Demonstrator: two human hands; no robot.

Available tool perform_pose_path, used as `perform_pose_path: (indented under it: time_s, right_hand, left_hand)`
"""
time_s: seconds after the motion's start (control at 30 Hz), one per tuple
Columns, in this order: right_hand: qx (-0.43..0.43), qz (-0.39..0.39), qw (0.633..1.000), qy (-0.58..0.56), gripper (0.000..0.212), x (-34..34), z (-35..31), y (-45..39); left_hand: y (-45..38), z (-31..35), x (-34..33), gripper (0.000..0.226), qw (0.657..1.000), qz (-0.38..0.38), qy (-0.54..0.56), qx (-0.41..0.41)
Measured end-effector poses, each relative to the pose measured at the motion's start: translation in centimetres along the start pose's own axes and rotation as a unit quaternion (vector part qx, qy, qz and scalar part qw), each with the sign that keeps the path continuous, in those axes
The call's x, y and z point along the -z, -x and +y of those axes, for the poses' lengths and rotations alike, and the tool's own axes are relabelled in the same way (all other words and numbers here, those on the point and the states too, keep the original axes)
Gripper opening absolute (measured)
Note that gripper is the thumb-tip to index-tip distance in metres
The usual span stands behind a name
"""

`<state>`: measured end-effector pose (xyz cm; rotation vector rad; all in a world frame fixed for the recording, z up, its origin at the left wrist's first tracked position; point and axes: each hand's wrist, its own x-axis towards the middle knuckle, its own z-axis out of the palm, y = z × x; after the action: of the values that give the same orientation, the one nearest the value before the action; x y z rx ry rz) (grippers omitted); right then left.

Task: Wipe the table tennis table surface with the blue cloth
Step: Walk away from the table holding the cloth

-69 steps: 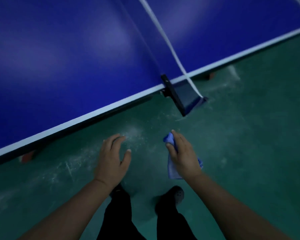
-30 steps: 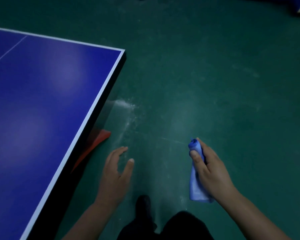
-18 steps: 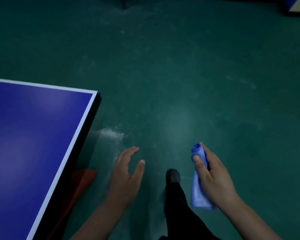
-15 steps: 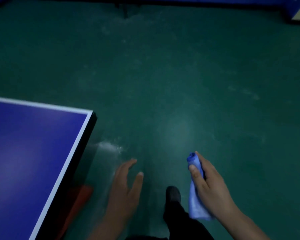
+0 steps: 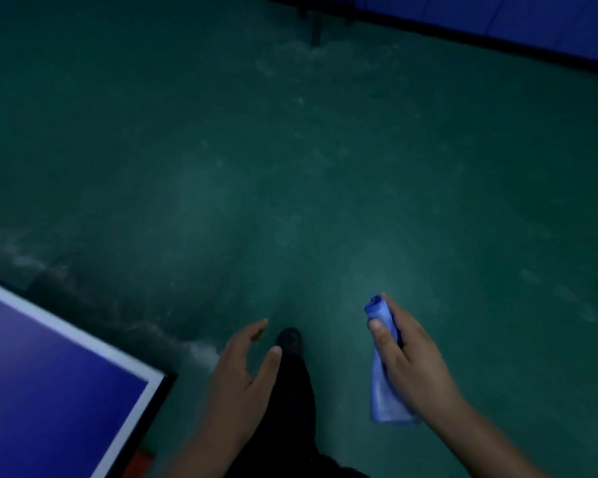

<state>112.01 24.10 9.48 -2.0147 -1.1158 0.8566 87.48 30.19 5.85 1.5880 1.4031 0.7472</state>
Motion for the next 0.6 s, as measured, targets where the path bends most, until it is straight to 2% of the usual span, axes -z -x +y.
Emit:
perform_pose_path:
  time_s: [0.07,0.2,0.33,0.47,0.6]
  right_hand:
    - [-0.004,-0.001,1.000,0.011,0.069,-0.1,-2.0,-7.0]
    - [-0.006,0.003,1.000,0.024,0.064,1.5,-6.8,-20.9]
    - [-0.007,0.039,0.999,0.015,0.058,4.4,-9.9,-33.4]
    - [-0.020,0.056,0.998,-0.006,0.050,6.0,-10.8,-46.5]
    - [-0.028,0.044,0.999,-0.015,0.048,7.5,-11.1,-60.6]
  left_hand:
    - [-7.1,0.1,-0.3,0.030,0.999,-0.006,0.013,0.029]
    - [-22.7,4.2,-0.8,0.028,1.000,-0.017,0.012,0.008]
    - [-37.0,9.9,-2.2,0.038,0.999,-0.007,0.023,-0.044]
    - [-50.2,12.7,-6.0,0.033,0.997,-0.011,0.029,-0.069]
    - [-62.1,14.0,-11.4,0.031,0.999,-0.020,0.019,-0.027]
